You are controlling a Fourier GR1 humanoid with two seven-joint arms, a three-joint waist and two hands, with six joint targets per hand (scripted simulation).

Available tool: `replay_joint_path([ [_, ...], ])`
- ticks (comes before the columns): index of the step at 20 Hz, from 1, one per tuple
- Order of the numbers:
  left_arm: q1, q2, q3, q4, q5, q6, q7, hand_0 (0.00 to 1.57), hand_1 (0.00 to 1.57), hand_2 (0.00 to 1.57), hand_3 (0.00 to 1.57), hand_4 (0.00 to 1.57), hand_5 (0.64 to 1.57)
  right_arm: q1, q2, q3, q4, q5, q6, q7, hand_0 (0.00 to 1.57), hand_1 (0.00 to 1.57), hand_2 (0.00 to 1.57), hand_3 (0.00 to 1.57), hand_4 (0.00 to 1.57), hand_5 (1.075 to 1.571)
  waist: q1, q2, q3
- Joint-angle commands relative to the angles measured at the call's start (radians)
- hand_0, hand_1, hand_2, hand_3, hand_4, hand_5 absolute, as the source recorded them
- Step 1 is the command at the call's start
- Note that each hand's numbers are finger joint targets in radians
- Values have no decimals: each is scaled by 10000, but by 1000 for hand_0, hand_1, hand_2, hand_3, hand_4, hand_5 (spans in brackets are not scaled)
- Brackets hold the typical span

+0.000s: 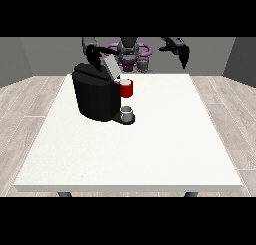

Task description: Insert the coffee pod into the coffee machine and close the lid

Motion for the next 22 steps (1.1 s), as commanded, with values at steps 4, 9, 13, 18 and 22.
replay_joint_path([
  [4,-533,541,293,265,163,97,-339,0,0,0,0,0,1571,-1096,-245,-256,495,-1,231,-110,0,0,0,0,40,1571,-154,762,1],
  [9,-631,526,12,-210,284,121,260,0,0,0,0,0,1571,-1547,-74,-244,1113,257,-59,-170,0,0,0,0,0,1571,173,714,2],
  [13,-68,643,-28,-327,274,112,440,0,0,0,0,0,1571,-936,268,51,1199,527,-170,-657,0,0,0,0,0,1571,132,320,3],
  [18,-506,361,-145,-252,230,601,739,0,0,0,0,131,1571,-1728,-290,-177,1425,299,489,-87,0,0,0,0,77,1571,78,435,3],
  [22,144,548,-100,177,80,447,-226,0,0,0,0,169,1571,-1520,576,428,1265,830,-104,-329,0,0,0,0,214,1571,94,368,1],
])
